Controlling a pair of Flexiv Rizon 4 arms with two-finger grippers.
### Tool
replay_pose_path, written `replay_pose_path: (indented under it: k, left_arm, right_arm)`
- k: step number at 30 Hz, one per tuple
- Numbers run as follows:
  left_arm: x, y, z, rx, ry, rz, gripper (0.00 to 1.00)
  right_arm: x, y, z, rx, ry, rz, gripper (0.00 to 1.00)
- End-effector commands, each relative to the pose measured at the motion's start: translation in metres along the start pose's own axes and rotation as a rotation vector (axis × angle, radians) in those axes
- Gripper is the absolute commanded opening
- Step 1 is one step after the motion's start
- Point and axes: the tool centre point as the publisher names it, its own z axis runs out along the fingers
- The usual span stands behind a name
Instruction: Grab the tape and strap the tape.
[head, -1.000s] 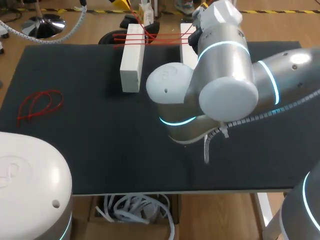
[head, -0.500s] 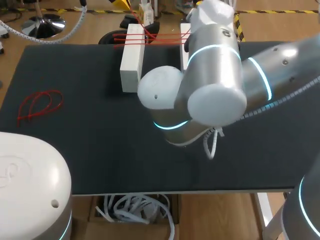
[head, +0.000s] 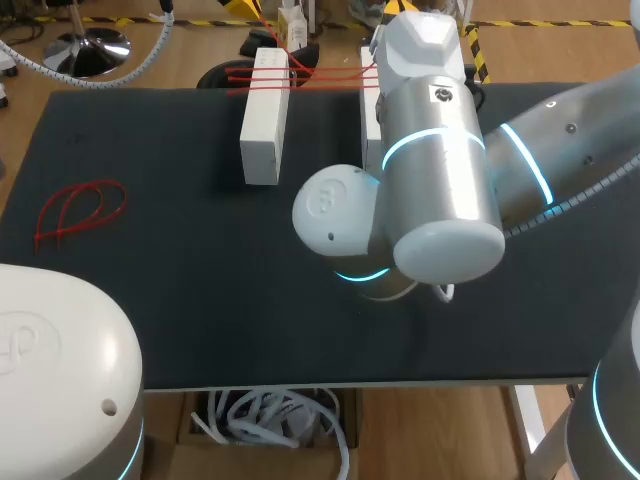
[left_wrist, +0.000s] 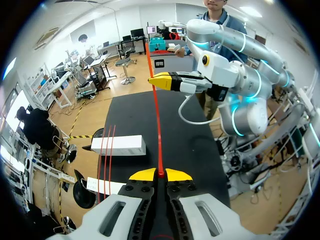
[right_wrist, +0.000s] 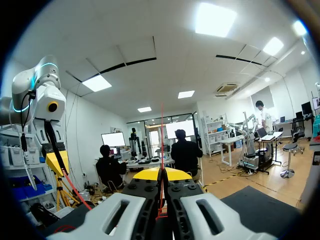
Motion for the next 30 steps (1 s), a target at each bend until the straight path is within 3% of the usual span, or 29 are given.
replay_pose_path:
  k: [1,3,6,13,17,23,28,30]
  left_arm:
    - [0.0,-0.001,-0.001,-0.003,0.001,-0.001,0.0]
    - [0.0,-0.001,-0.001,-0.003,0.001,-0.001,0.0]
    - [0.0,-0.001,-0.001,-0.003,0.001,-0.001,0.0]
    - [0.0,-0.001,-0.001,-0.003,0.001,-0.001,0.0]
    - [0.0,-0.001,-0.001,-0.003,0.001,-0.001,0.0]
    - [0.0,-0.001,-0.001,-0.003,0.001,-0.001,0.0]
    - [0.0,-0.001,-0.001,-0.003,0.001,-0.001,0.0]
    - [0.0,-0.001,-0.001,-0.003,0.001,-0.001,0.0]
  right_arm:
    - [-0.002,0.002,0.0,0.003,0.005,0.001,0.0]
    - [-0.002,0.002,0.0,0.003,0.005,0.001,0.0]
    - [0.014,-0.002,0.002,0.04,-0.06,-0.089,0.0]
    - [0.032,-0.003,0.003,0.127,-0.139,-0.419,0.0]
    - [0.032,-0.002,0.002,0.132,-0.1,-0.604,0.0]
    - [0.03,0.011,0.004,0.013,-0.014,-0.791,0.0]
    - [0.032,0.02,0.005,-0.032,0.087,-0.874,0.0]
    - [0.032,0.02,0.005,-0.032,0.087,-0.874,0.0]
